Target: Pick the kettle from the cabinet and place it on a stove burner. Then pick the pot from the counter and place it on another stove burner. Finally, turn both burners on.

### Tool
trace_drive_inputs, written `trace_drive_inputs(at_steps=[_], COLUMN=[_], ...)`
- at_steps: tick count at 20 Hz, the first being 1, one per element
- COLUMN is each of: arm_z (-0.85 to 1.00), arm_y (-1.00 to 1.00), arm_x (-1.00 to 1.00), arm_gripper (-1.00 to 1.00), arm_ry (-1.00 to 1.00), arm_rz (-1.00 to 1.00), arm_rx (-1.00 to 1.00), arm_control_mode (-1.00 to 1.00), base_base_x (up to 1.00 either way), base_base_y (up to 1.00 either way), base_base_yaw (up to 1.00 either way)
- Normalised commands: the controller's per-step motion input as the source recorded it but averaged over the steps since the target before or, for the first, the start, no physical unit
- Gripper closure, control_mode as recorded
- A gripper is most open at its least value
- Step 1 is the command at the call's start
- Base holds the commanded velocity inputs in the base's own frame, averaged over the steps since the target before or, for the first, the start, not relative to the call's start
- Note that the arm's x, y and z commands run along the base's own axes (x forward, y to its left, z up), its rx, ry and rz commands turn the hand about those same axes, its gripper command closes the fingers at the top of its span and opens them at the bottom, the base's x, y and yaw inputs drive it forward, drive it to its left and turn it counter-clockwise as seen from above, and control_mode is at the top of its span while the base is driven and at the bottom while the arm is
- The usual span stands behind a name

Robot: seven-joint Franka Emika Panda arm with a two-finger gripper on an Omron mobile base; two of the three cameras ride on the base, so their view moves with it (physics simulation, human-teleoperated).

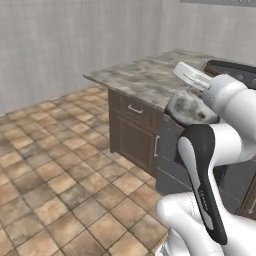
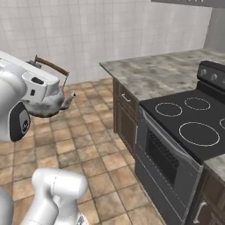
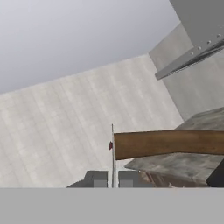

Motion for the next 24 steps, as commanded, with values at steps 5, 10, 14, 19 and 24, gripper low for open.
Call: trace_drive_inputs(at_steps=[5, 10, 14, 19, 24], arm_z=[0.00, 0.00, 0.00, 0.00, 0.00], arm_y=[0.00, 0.00, 0.00, 0.00, 0.00], arm_x=[0.00, 0.00, 0.00, 0.00, 0.00], arm_gripper=[1.00, 1.00, 1.00, 1.00, 1.00], arm_ry=[0.00, 0.00, 0.00, 0.00, 0.00], arm_rz=[0.00, 0.00, 0.00, 0.00, 0.00], arm_rx=[0.00, 0.00, 0.00, 0.00, 0.00], arm_control_mode=[1.00, 1.00, 1.00, 1.00, 1.00], base_base_x=[0.32, 0.30, 0.28, 0.31, 0.32], base_base_y=[0.00, 0.00, 0.06, 0.14, 0.24], base_base_yaw=[-0.34, -0.34, -0.33, -0.29, -0.26])
